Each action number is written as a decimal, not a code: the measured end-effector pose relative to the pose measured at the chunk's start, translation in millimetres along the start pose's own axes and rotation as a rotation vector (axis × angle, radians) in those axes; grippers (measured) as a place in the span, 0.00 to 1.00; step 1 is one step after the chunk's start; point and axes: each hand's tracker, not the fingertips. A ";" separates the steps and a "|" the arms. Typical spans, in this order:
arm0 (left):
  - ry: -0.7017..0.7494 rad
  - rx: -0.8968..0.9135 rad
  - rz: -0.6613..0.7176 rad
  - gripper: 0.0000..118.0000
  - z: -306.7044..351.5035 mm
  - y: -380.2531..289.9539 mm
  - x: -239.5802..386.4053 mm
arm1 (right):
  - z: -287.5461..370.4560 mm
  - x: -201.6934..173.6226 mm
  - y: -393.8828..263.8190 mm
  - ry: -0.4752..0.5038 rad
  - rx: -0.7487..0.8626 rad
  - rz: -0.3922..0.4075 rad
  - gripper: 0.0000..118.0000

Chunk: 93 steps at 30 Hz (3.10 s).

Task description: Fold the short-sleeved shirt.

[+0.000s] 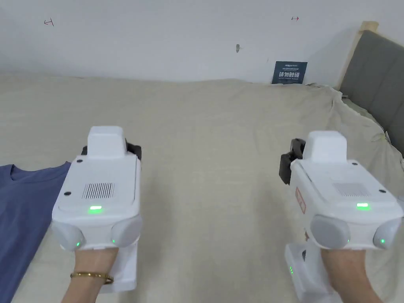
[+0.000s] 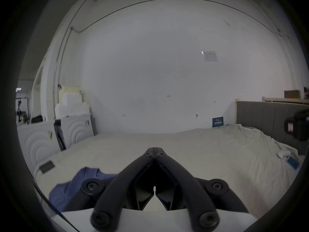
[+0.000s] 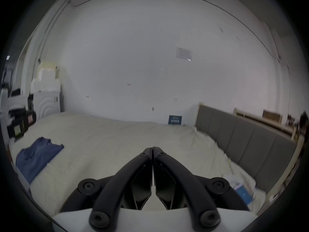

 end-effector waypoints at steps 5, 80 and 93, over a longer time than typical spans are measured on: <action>-0.025 -0.028 0.016 0.00 8.7 -21.6 -1.8 | 9.7 -4.1 -25.0 -0.004 -0.005 0.012 0.00; -0.057 -0.027 -0.036 0.00 25.1 -24.2 -4.7 | 15.0 -14.2 -21.3 0.041 -0.012 0.041 0.00; 0.174 -0.029 -0.030 0.00 49.3 -25.5 -95.8 | -1.5 -110.4 -5.8 0.282 0.023 0.082 0.00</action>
